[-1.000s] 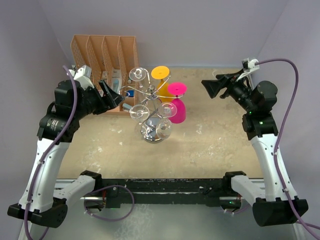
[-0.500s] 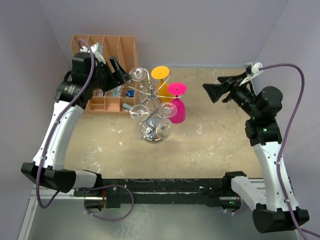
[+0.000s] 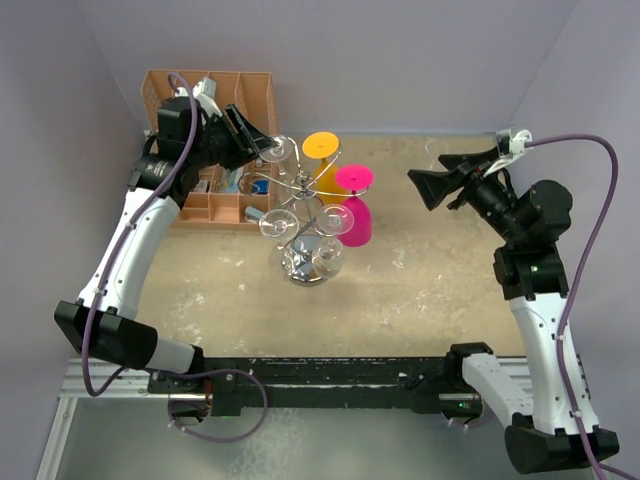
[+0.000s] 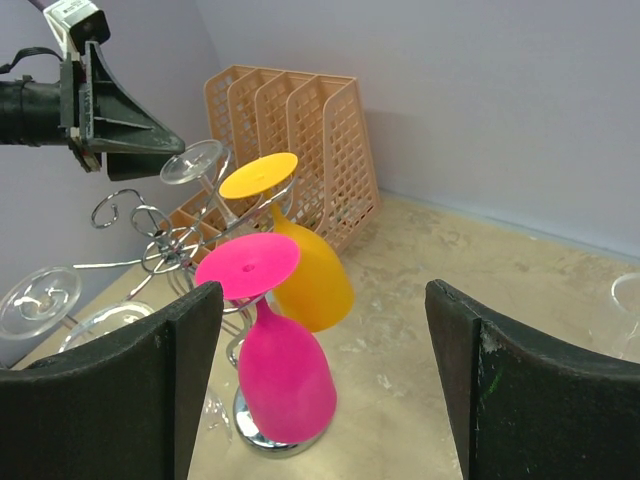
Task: Take the wine glass off the wine glass rack
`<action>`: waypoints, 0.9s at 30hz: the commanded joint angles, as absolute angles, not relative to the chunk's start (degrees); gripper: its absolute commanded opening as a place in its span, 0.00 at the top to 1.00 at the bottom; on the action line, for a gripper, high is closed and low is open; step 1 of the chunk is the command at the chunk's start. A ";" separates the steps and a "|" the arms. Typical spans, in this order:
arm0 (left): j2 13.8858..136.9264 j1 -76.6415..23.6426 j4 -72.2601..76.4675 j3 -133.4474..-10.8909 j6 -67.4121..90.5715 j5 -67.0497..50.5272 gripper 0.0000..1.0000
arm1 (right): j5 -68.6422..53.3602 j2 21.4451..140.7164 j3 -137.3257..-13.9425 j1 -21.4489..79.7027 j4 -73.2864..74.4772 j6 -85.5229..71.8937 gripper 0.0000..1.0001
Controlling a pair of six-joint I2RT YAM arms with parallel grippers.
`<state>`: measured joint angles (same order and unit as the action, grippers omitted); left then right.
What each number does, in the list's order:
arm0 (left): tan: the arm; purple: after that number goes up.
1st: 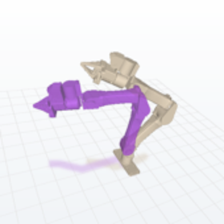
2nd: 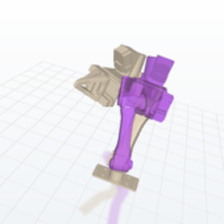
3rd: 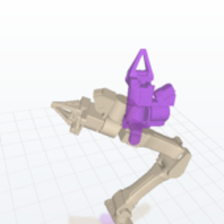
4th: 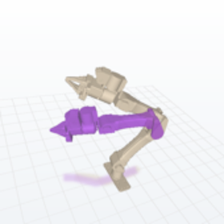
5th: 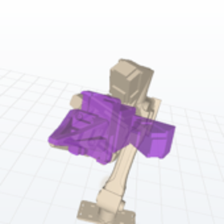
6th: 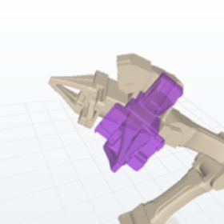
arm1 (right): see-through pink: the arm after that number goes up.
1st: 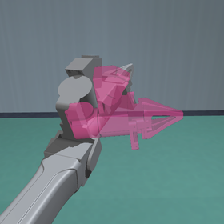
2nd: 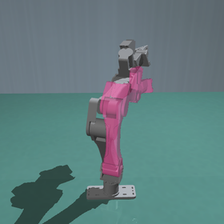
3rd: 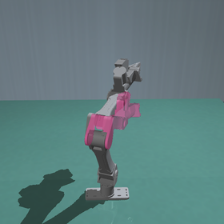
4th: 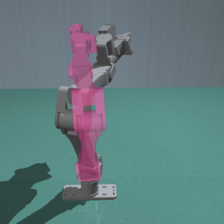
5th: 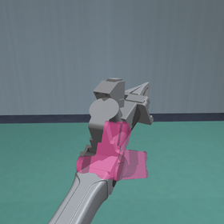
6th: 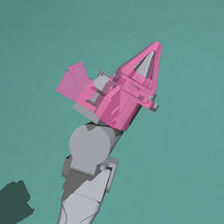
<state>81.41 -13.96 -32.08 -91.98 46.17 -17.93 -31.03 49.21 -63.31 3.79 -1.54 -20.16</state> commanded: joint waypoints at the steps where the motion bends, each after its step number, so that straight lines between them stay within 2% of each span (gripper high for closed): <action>1: 81.80 -13.89 -28.01 -91.53 48.51 -18.99 0.55 | -30.32 48.02 -64.65 3.69 -3.06 -19.56 0.16; 19: 80.23 -13.01 -27.70 -89.61 51.64 -17.91 0.82 | -30.10 47.76 -64.78 3.69 -4.16 -20.36 0.16; 27: 78.51 -12.83 -25.90 -88.60 53.87 -17.90 0.90 | -29.61 47.61 -64.86 3.69 -3.91 -20.39 0.16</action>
<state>80.90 -13.26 -29.10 -89.10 52.47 -17.82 -30.57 48.56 -63.31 3.79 -1.58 -20.18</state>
